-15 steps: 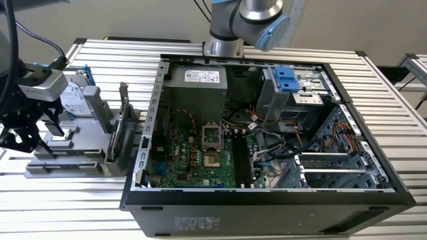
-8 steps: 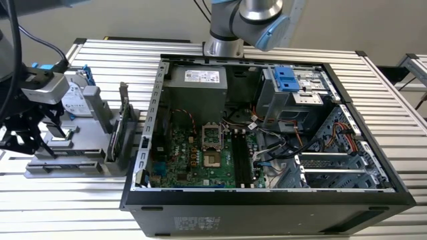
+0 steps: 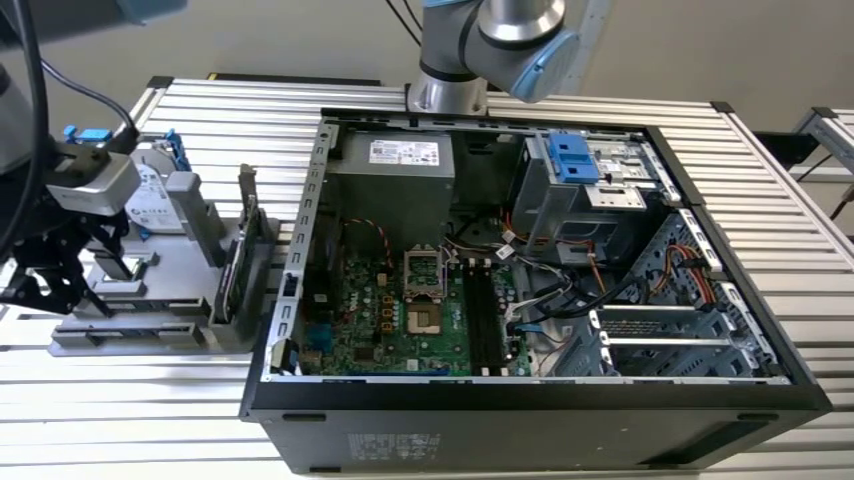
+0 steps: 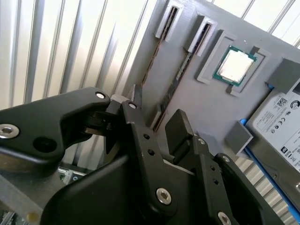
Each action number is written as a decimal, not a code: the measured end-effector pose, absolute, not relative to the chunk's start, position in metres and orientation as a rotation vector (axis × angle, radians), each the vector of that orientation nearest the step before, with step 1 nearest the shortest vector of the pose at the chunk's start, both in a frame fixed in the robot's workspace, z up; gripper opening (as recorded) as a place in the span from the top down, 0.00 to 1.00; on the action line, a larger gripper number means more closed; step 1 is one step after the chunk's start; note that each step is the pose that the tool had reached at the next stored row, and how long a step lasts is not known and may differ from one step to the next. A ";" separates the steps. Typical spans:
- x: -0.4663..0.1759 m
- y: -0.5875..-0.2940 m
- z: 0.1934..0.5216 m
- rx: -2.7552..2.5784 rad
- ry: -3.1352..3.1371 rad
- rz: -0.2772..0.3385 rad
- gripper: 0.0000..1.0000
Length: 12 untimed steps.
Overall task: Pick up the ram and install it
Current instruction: 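Pick up the ram and move it above insertion slot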
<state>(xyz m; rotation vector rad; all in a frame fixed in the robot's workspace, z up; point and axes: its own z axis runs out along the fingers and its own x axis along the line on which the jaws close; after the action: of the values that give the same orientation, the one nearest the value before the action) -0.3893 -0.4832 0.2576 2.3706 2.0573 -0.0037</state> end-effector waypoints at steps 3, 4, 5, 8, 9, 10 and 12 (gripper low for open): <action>-0.391 -0.483 0.256 2.369 2.059 -0.004 0.00; -0.391 -0.483 0.255 2.368 2.060 -0.004 0.00; -0.392 -0.483 0.254 2.367 2.061 -0.004 0.00; -0.392 -0.484 0.251 2.362 2.068 -0.003 0.00; -0.392 -0.484 0.251 2.358 2.072 -0.003 0.00; -0.392 -0.484 0.250 2.355 2.076 -0.003 0.00; -0.392 -0.484 0.249 2.341 2.091 -0.003 0.00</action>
<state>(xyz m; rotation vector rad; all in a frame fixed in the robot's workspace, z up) -0.3925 -0.4836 0.2487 2.3410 2.0914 -0.0031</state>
